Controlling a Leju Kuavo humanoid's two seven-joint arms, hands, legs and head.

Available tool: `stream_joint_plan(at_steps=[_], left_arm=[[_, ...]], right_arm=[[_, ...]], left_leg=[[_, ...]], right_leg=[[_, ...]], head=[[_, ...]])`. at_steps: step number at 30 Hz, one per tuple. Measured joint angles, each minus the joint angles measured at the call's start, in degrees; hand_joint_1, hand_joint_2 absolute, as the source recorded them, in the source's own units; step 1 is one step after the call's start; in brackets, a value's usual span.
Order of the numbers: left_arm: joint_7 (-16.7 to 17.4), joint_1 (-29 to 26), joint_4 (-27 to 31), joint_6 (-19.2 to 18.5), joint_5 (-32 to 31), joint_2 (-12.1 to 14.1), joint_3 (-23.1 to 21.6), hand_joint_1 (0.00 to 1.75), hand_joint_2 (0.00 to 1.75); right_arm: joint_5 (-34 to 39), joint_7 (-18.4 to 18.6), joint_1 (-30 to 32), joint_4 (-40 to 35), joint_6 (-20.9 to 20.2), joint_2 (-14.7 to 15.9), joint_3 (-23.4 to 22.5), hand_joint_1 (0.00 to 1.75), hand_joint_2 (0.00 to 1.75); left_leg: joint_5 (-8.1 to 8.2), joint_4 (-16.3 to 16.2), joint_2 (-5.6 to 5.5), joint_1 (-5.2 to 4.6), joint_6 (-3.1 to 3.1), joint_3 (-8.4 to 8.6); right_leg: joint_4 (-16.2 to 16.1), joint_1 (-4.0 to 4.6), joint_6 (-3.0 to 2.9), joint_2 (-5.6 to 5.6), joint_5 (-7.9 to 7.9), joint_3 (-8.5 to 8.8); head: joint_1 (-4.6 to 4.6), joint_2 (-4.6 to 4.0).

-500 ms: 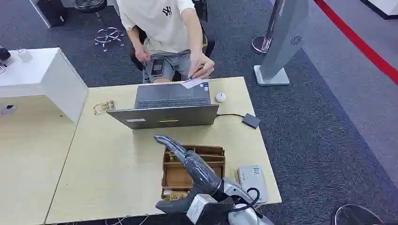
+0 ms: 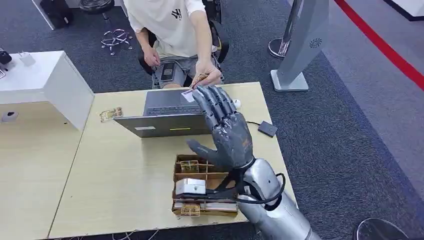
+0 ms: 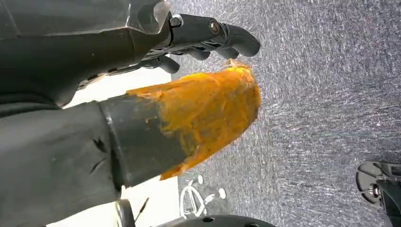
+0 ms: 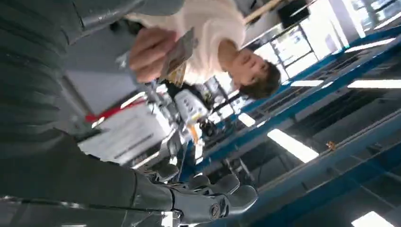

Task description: Pass the card to the sensor for recognition and then transmit it.

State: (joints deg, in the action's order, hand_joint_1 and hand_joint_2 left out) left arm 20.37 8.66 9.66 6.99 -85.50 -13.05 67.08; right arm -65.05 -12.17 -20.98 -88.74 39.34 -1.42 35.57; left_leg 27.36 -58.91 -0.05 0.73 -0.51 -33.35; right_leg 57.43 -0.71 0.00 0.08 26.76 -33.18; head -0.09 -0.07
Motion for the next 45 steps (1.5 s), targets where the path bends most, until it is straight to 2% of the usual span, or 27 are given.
stream_joint_plan(at_steps=[3,9,13,17,18,19,20,21,22,30,45], left_arm=[[0.02,0.24,0.0,-0.39,-0.35,-0.02,-0.05,0.0,0.0],[0.04,0.44,0.0,-0.48,-0.44,-0.07,-0.07,0.0,0.0],[0.35,0.53,0.0,-0.96,-1.51,-0.2,-0.46,0.0,0.0],[0.72,0.6,0.0,-1.01,-2.27,-0.35,-0.92,0.0,0.0],[0.72,0.61,0.0,-1.07,-2.43,-0.37,-1.03,0.0,0.0],[0.72,0.65,0.0,-1.16,-2.47,-0.41,-1.07,0.0,0.0],[0.74,0.67,0.0,-1.18,-2.49,-0.44,-1.14,0.0,0.0],[0.74,0.67,0.0,-1.18,-2.56,-0.46,-1.2,0.0,0.0],[0.79,0.66,0.0,-1.2,-2.67,-0.48,-1.29,0.0,0.0],[0.9,0.66,0.0,-1.42,-3.28,-0.52,-1.42,0.0,0.0],[0.9,0.66,0.0,-1.42,-3.35,-0.55,-1.42,0.0,0.0]], right_arm=[[-4.34,-0.46,-1.4,3.08,0.16,-1.7,-3.52,0.0,1.75],[-6.23,-0.33,-2.06,5.49,0.16,-3.43,-6.87,0.0,1.75],[-14.37,2.09,-3.84,8.48,0.16,-4.44,-9.27,0.0,1.75],[-17.98,4.29,-5.88,11.7,0.16,-4.57,-10.98,0.02,1.75],[-18.46,4.88,-6.36,12.69,0.16,-4.57,-11.24,0.23,1.75],[-18.68,5.03,-6.65,13.25,0.16,-4.59,-11.42,0.72,1.75],[-19.05,5.44,-6.81,13.86,0.18,-4.57,-11.61,1.43,1.75],[-19.49,5.71,-6.9,14.3,0.18,-4.57,-11.76,1.54,1.75],[-19.95,6.05,-6.93,14.71,0.18,-4.57,-11.87,1.73,1.75],[-21.13,7.8,-6.67,16.62,0.18,-4.57,-12.07,1.75,1.75],[-21.17,8.42,-5.53,17.29,0.2,-4.57,-12.07,1.75,1.75]], left_leg=[[-0.01,0.0,0.0,0.0,-0.01,0.0],[0.0,0.0,-0.02,0.0,-0.01,-0.01],[0.0,0.0,-0.01,0.0,-0.01,-0.01],[-0.03,-0.02,-0.02,0.0,0.0,-0.02],[-0.03,-0.03,-0.02,0.0,0.0,-0.01],[-0.04,-0.04,-0.01,0.0,0.0,-0.01],[-0.04,-0.04,-0.02,0.0,0.0,-0.01],[-0.04,-0.04,-0.02,0.0,0.0,-0.01],[-0.04,-0.04,-0.02,0.0,0.0,-0.01],[-0.03,-0.04,-0.01,0.0,0.0,-0.01],[-0.03,-0.04,-0.01,0.0,0.0,-0.01]], right_leg=[[0.0,0.0,0.0,0.0,0.0,0.0],[0.01,0.0,0.0,-0.01,0.0,0.0],[0.01,0.0,0.0,0.0,0.0,0.0],[0.01,0.0,0.03,-0.02,-0.03,0.01],[0.01,0.0,0.03,-0.01,-0.04,0.01],[0.01,0.0,0.03,-0.01,-0.04,0.01],[0.01,0.0,0.03,-0.01,-0.04,0.01],[0.01,0.0,0.03,-0.01,-0.04,0.01],[0.01,0.0,0.03,-0.01,-0.04,0.01],[0.0,0.0,0.03,-0.01,-0.03,-0.01],[0.0,0.0,0.03,-0.01,-0.04,-0.01]], head=[[0.0,0.0],[0.0,0.0],[-0.02,0.0],[0.0,0.0],[0.0,0.0],[-0.02,0.0],[0.0,0.0],[0.0,0.0],[0.0,0.0],[0.0,0.0],[0.0,0.0]])
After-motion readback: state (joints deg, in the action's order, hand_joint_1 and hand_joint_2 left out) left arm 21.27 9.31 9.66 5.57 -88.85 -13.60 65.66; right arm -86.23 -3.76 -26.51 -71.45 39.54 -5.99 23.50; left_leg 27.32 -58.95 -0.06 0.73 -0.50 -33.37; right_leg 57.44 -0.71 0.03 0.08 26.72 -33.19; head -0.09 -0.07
